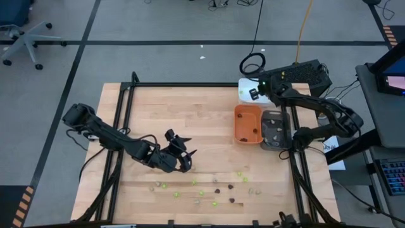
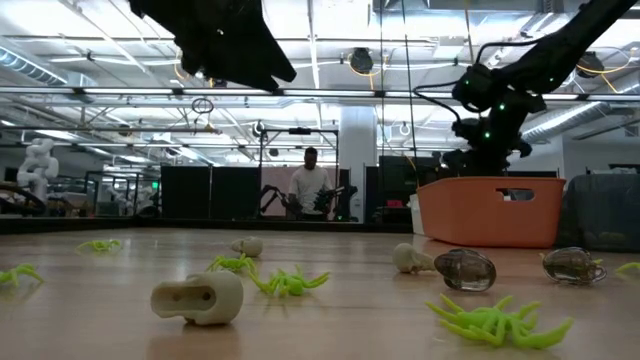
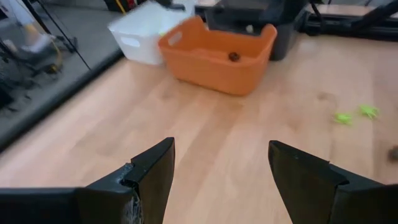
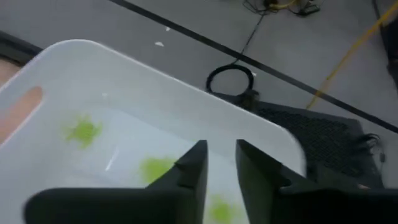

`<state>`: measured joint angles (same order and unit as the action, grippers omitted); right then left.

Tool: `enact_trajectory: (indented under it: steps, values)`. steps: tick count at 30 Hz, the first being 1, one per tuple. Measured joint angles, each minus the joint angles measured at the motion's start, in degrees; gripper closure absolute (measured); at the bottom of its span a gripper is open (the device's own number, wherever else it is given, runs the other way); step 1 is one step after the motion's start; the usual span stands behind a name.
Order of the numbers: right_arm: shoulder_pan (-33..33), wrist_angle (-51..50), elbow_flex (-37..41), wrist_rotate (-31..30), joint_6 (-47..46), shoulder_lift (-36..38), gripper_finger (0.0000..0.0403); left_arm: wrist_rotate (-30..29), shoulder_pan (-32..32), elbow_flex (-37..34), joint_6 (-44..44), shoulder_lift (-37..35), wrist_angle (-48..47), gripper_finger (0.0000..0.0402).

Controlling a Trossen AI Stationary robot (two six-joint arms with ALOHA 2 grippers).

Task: Sort Halloween decoration
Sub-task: Put the green spider toy into the white bin

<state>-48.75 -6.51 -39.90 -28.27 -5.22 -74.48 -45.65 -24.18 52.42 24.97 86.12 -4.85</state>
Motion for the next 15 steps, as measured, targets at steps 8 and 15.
enact_trajectory:
  steps: [8,15]
  values:
    - [3.36,-3.78,0.00,3.32,-0.11,8.73,0.0248,6.18,-0.76,-0.02,7.08,1.67,-0.90,0.0143]
    - [13.19,-6.08,0.45,32.06,-2.27,20.39,0.0228,7.53,-4.88,0.00,10.06,1.19,-10.11,0.0143]
